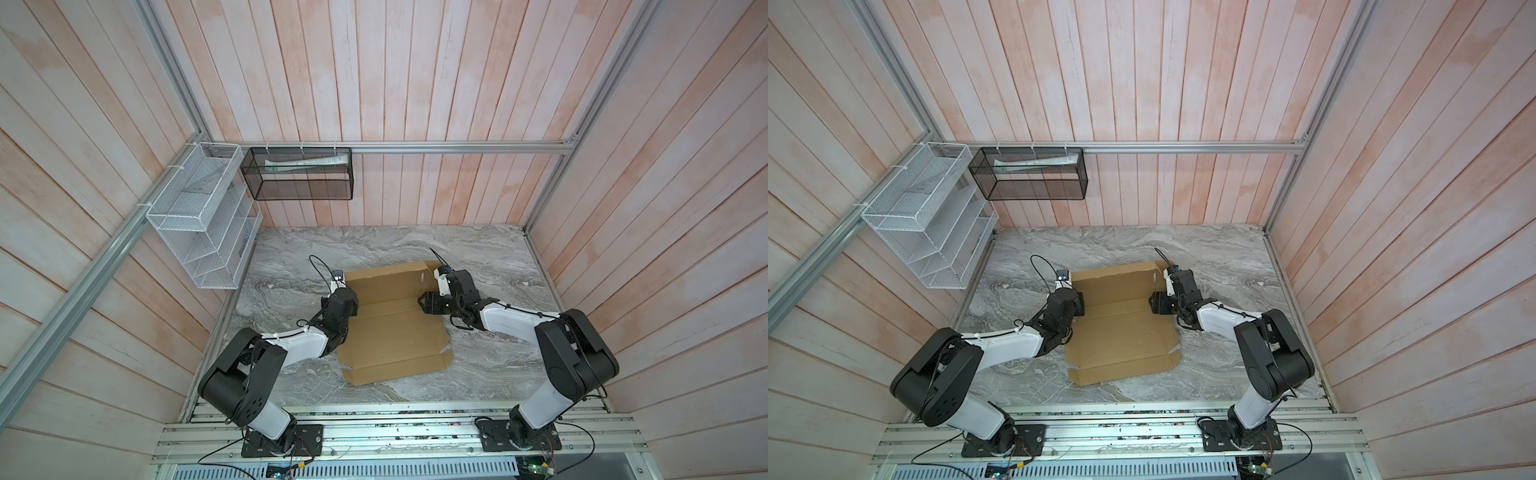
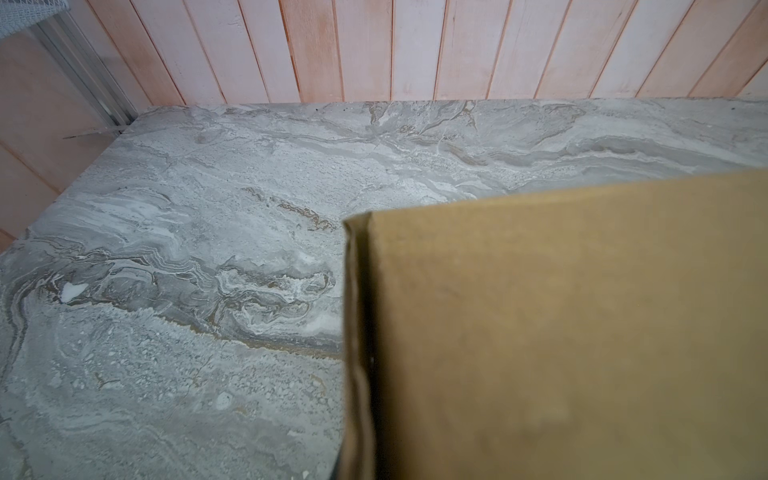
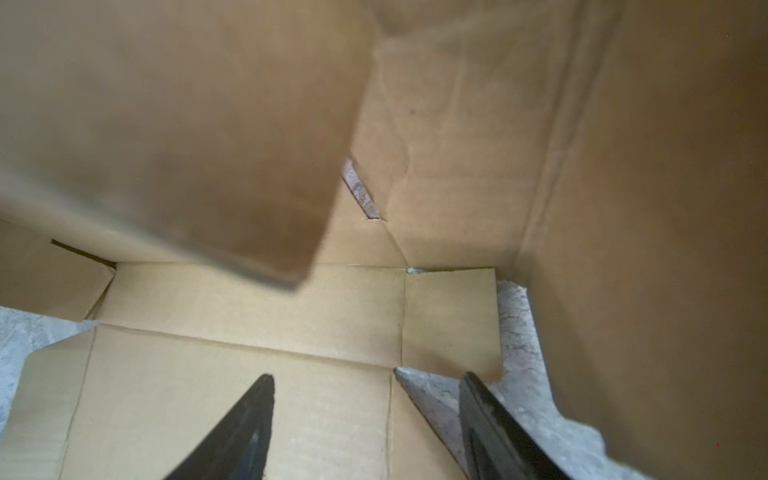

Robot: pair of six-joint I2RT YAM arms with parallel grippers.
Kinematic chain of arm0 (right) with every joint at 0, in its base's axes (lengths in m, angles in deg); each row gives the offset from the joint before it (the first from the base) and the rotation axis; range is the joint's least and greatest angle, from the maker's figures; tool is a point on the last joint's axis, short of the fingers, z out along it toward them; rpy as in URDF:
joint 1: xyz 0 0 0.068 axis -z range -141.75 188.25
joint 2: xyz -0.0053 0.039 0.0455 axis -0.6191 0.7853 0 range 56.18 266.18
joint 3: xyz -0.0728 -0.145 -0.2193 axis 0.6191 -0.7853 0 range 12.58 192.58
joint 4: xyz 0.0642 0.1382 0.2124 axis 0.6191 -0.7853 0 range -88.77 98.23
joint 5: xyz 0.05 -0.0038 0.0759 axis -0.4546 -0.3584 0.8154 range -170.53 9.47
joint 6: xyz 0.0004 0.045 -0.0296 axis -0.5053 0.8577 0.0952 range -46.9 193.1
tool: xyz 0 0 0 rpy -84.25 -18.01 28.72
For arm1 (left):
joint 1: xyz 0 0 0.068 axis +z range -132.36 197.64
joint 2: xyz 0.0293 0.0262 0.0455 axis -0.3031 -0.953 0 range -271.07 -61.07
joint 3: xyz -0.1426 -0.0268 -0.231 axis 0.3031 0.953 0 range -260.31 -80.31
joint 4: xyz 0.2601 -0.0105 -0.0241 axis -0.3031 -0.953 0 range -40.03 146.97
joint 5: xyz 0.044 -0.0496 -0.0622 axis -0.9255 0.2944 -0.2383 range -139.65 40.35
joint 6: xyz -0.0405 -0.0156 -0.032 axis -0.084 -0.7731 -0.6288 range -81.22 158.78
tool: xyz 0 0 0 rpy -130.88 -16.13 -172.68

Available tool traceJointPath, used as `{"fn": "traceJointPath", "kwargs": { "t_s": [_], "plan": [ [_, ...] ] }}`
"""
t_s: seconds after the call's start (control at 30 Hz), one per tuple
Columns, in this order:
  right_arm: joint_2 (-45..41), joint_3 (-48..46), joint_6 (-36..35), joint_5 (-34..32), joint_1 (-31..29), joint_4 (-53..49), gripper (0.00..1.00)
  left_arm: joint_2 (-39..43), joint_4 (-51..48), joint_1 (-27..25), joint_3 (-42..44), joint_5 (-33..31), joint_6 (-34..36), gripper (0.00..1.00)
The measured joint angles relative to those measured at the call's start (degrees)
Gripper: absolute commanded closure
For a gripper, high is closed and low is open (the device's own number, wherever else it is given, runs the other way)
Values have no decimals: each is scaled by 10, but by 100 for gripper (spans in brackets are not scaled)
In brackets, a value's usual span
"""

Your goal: Fold the paper box

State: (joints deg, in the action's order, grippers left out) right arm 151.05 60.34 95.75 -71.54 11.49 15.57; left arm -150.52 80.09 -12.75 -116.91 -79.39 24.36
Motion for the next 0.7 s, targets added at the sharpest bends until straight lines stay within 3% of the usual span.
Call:
{"fn": "traceJointPath", "kwargs": {
  "t_s": [0.7],
  "plan": [
    [24, -3, -2, -43, 0, 29, 29, 4, 0, 3, 0, 6, 0, 100]
  ]
}}
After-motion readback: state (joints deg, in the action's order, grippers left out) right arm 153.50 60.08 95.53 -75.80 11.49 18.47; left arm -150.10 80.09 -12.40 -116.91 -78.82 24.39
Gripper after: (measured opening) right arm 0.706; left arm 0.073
